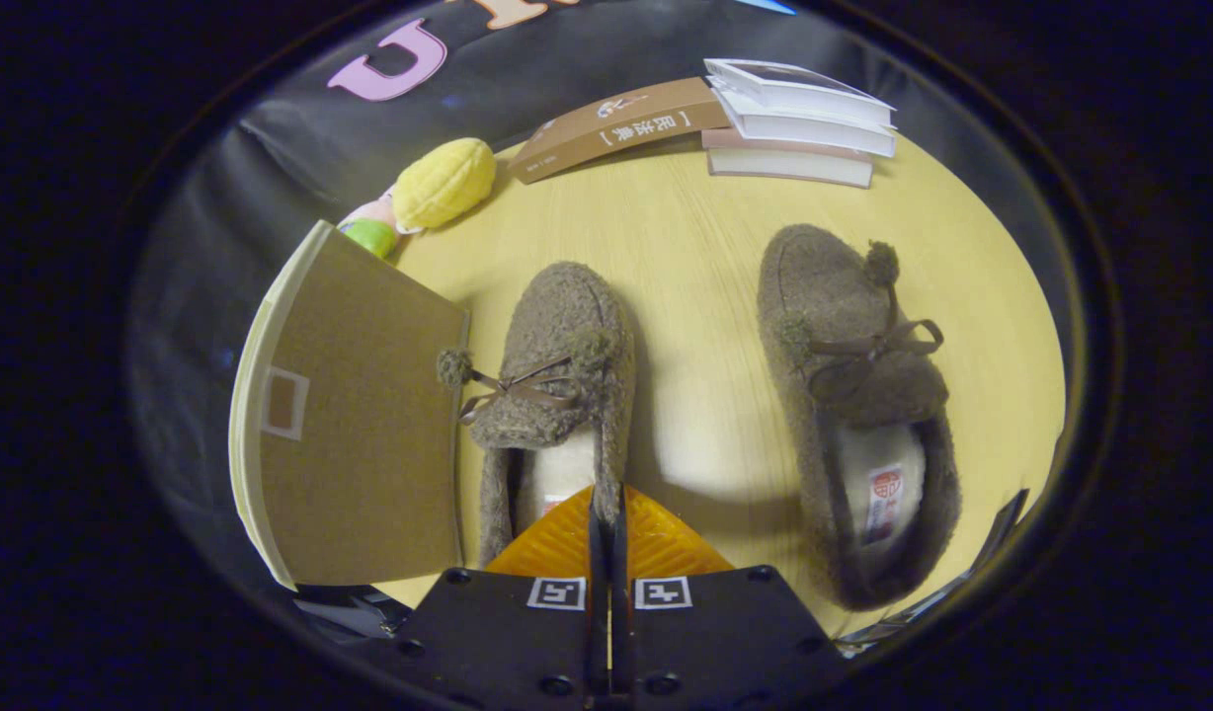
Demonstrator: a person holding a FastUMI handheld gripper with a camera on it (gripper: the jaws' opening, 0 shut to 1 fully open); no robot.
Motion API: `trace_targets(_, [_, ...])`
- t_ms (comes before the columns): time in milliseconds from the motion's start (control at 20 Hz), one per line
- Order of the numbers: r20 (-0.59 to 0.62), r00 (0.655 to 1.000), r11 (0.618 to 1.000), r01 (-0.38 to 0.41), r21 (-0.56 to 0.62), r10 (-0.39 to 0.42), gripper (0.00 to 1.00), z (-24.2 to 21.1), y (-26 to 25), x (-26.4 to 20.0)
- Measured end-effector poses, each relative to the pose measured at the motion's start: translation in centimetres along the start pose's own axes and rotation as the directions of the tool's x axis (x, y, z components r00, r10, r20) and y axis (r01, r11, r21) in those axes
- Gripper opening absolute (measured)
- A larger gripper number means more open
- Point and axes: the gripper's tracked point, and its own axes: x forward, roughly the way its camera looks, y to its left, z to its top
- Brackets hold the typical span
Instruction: Open the storage box then place both shoes into the box .Put the left shoe in first, then the right shoe, with the right side of both shoes facing outward in a uniform manner.
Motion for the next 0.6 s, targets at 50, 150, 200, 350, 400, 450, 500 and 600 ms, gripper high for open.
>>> trace_targets(50, [0.007, 1.0, 1.0, -0.013, 0.013, 0.013, 0.04, 0.2, 0.3, -0.3])
trace_targets(150, [0.017, 0.999, 0.999, -0.041, 0.035, 0.04, 0.04, 0.7, 1.0, -1.2])
trace_targets(200, [0.021, 0.997, 0.996, -0.069, 0.055, 0.068, 0.03, 0.9, 1.7, -1.7])
trace_targets(350, [0.054, 0.987, 0.98, -0.155, 0.122, 0.149, 0.03, 2.7, 4.0, -4.6])
trace_targets(400, [0.073, 0.982, 0.973, -0.182, 0.141, 0.173, 0.03, 3.4, 4.8, -5.7])
trace_targets(450, [0.089, 0.977, 0.966, -0.208, 0.153, 0.196, 0.03, 4.1, 5.7, -6.9])
trace_targets(500, [0.104, 0.969, 0.958, -0.237, 0.163, 0.222, 0.03, 4.8, 6.7, -8.0])
trace_targets(600, [0.129, 0.952, 0.937, -0.299, 0.18, 0.279, 0.03, 5.9, 9.0, -10.1])
